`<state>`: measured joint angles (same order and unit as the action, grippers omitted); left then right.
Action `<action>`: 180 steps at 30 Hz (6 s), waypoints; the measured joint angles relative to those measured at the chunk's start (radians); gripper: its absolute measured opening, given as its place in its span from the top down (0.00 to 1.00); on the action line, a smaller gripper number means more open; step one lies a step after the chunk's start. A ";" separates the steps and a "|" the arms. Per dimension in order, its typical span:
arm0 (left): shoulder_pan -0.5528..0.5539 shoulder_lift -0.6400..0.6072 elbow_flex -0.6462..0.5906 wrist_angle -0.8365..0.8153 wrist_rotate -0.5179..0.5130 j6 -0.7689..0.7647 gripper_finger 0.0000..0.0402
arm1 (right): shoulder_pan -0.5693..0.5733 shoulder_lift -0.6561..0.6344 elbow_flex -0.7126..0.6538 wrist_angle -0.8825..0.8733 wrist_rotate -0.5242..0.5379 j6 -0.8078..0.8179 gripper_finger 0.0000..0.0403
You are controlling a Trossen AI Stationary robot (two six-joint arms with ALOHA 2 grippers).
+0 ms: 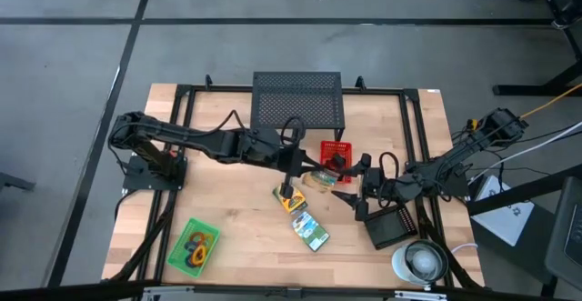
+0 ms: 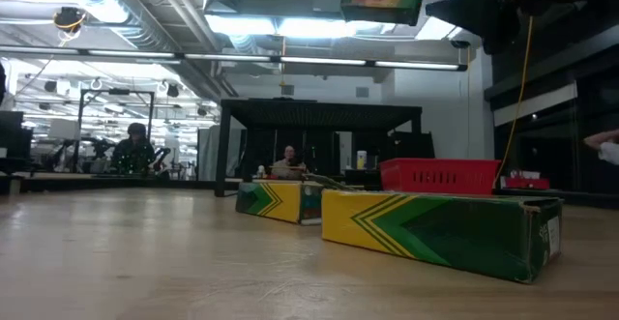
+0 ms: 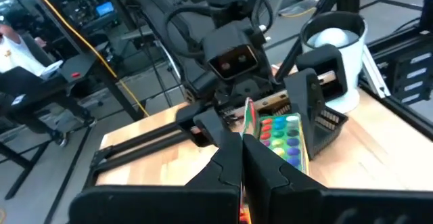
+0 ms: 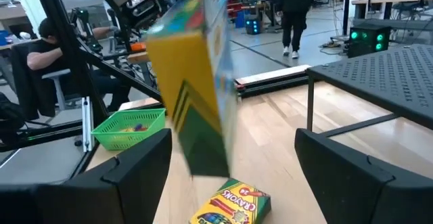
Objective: Pick & Place Office Desk Supplies
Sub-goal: Put the crayon box into the black bin
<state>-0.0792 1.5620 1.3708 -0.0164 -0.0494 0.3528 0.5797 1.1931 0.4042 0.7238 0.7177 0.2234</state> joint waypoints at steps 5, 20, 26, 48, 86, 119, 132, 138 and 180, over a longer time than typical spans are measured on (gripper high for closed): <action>-0.013 0.000 0.000 -0.001 0.000 -0.007 1.00 | 0.000 0.000 0.009 -0.019 0.000 0.000 0.22; -0.022 0.065 0.000 0.080 0.020 -0.005 1.00 | -0.021 0.052 0.060 -0.009 -0.011 -0.043 0.22; -0.017 0.073 0.000 0.099 0.059 -0.025 0.99 | -0.022 0.053 0.101 -0.090 -0.026 -0.035 0.22; -0.016 0.093 0.000 0.089 0.072 -0.028 0.99 | -0.022 0.053 0.105 -0.111 -0.027 -0.030 0.32; -0.072 -0.140 -0.057 -0.179 -0.261 -0.068 0.67 | -0.022 0.053 0.105 -0.371 0.146 0.263 0.72; -0.075 -0.372 -0.477 0.170 -0.280 -0.161 0.72 | 0.201 -0.051 0.366 -1.130 0.270 0.523 0.70; -0.092 -0.371 -0.477 0.140 -0.246 -0.215 0.72 | 0.200 -0.051 0.365 -1.040 0.179 0.359 0.70; -0.092 -0.371 -0.477 0.085 -0.247 -0.239 0.72 | 0.201 -0.051 0.364 -1.323 0.100 0.658 0.71; -0.080 -0.371 -0.477 0.071 -0.218 -0.208 0.72 | 0.297 -0.080 0.480 -1.658 -0.328 1.012 0.71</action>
<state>-0.1593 1.1912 0.8940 0.0547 -0.2672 0.1448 0.8767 1.1129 0.8843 -0.9344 0.3901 1.2352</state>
